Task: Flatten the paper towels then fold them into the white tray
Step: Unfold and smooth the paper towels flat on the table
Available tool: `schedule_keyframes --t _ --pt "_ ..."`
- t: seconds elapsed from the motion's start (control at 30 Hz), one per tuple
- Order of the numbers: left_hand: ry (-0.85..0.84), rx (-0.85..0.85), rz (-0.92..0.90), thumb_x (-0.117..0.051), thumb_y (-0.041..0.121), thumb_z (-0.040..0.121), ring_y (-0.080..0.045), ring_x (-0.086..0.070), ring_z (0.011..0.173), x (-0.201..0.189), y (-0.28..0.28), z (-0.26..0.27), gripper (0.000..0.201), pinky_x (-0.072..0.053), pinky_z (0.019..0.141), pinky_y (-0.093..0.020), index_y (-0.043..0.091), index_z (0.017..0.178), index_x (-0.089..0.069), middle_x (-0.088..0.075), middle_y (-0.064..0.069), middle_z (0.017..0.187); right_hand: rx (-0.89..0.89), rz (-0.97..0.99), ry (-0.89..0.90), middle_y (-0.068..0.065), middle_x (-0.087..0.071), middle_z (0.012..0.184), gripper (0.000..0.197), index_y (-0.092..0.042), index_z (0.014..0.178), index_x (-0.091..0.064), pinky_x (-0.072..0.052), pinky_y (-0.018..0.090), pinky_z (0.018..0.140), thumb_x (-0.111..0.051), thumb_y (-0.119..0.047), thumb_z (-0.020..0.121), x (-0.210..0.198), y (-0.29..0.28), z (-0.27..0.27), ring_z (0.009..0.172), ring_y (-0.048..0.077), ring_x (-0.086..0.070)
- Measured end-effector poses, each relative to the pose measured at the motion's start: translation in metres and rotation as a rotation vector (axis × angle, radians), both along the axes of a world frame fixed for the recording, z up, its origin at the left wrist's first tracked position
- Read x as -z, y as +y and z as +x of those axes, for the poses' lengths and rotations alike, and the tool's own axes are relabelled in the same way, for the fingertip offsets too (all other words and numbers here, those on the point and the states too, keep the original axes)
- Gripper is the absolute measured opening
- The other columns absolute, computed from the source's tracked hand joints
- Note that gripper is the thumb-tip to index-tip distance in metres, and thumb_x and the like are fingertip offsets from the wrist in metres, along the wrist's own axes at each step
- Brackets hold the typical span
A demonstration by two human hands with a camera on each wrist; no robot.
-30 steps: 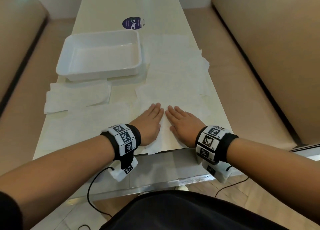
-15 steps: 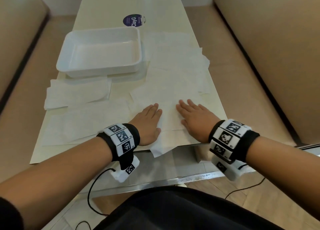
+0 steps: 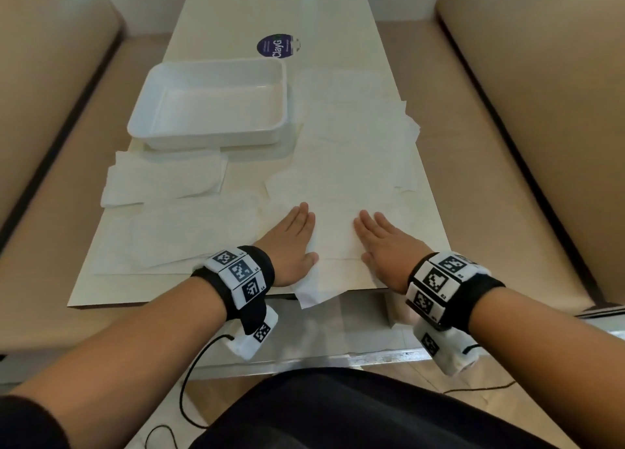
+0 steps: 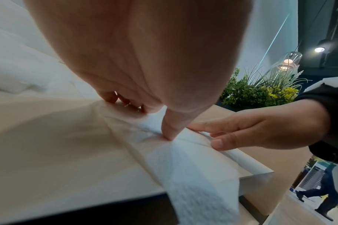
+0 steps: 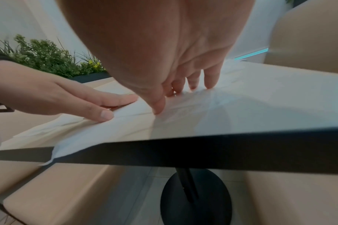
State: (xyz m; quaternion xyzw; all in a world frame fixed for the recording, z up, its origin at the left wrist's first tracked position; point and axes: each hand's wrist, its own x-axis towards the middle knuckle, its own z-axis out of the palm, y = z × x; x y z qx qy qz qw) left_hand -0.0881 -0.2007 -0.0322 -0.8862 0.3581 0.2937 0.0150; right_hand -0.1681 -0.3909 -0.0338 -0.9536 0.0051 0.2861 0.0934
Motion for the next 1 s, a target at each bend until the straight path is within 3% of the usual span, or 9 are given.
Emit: schedule_keyframes --t 0.27,0.43,0.63,0.77,0.83,0.93,1.0 --pt "0.037 -0.04 -0.053 -0.036 0.042 0.1 -0.017 0.017 0.147 0.002 0.002 0.006 0.077 0.004 0.118 -0.028 0.009 0.152 0.01 0.021 -0.008 0.159 -0.047 -0.051 0.027 0.002 0.015 0.159 0.073 -0.015 0.152 0.008 -0.013 0.035 0.118 -0.039 -0.035 0.1 -0.011 -0.015 -0.002 0.148 0.019 0.007" --pt "0.019 -0.096 -0.167 -0.05 0.044 0.094 -0.016 0.011 0.148 0.002 -0.001 0.0 0.082 0.0 0.119 -0.03 0.021 0.154 0.0 0.013 -0.005 0.161 -0.141 -0.081 -0.072 0.006 -0.002 0.161 0.062 -0.019 0.151 -0.011 -0.026 0.039 0.115 -0.04 -0.037 0.099 -0.013 -0.021 -0.002 0.147 0.025 -0.01" --pt "0.009 -0.079 -0.313 -0.056 0.047 0.092 -0.014 -0.01 0.148 -0.006 -0.018 -0.017 0.065 -0.01 0.117 -0.028 0.031 0.149 -0.028 -0.018 0.004 0.16 -0.126 -0.05 -0.062 0.007 -0.01 0.16 0.054 -0.019 0.15 -0.02 -0.026 0.041 0.115 -0.033 -0.034 0.1 -0.014 -0.025 0.0 0.145 0.025 -0.016" --pt "-0.066 -0.071 -0.23 -0.05 0.044 0.095 -0.015 -0.027 0.143 -0.007 -0.029 -0.021 0.055 -0.022 0.115 -0.031 0.028 0.146 -0.036 -0.035 0.004 0.153 -0.11 0.023 -0.138 0.008 -0.042 0.144 0.042 -0.017 0.136 -0.046 -0.038 0.041 0.105 -0.029 -0.029 0.1 -0.02 -0.028 0.002 0.13 0.026 -0.04" --pt "-0.098 -0.077 -0.207 -0.047 0.039 0.097 -0.018 -0.035 0.139 -0.006 -0.032 -0.022 0.05 -0.028 0.112 -0.034 0.028 0.145 -0.039 -0.042 0.002 0.15 -0.079 0.066 -0.17 0.003 -0.046 0.142 0.043 -0.019 0.138 -0.047 -0.038 0.038 0.105 -0.028 -0.029 0.1 -0.022 -0.03 0.002 0.129 0.024 -0.042" --pt "-0.169 -0.155 -0.29 -0.042 0.029 0.1 -0.023 -0.054 0.121 -0.011 -0.035 -0.021 0.037 -0.041 0.1 -0.035 0.025 0.134 -0.054 -0.06 -0.001 0.133 -0.048 0.079 -0.252 0.003 -0.042 0.144 0.043 -0.018 0.139 -0.042 -0.038 0.039 0.103 -0.037 -0.029 0.098 -0.023 -0.031 0.002 0.128 0.025 -0.04" --pt "-0.187 -0.246 -0.384 -0.043 0.027 0.1 -0.025 -0.061 0.108 -0.017 -0.032 -0.018 0.031 -0.046 0.091 -0.035 0.022 0.123 -0.063 -0.068 -0.003 0.118 -0.023 0.122 -0.458 0.007 -0.049 0.126 0.037 -0.012 0.123 -0.05 -0.043 0.041 0.091 -0.054 -0.024 0.089 -0.024 -0.029 -0.001 0.112 0.027 -0.044"
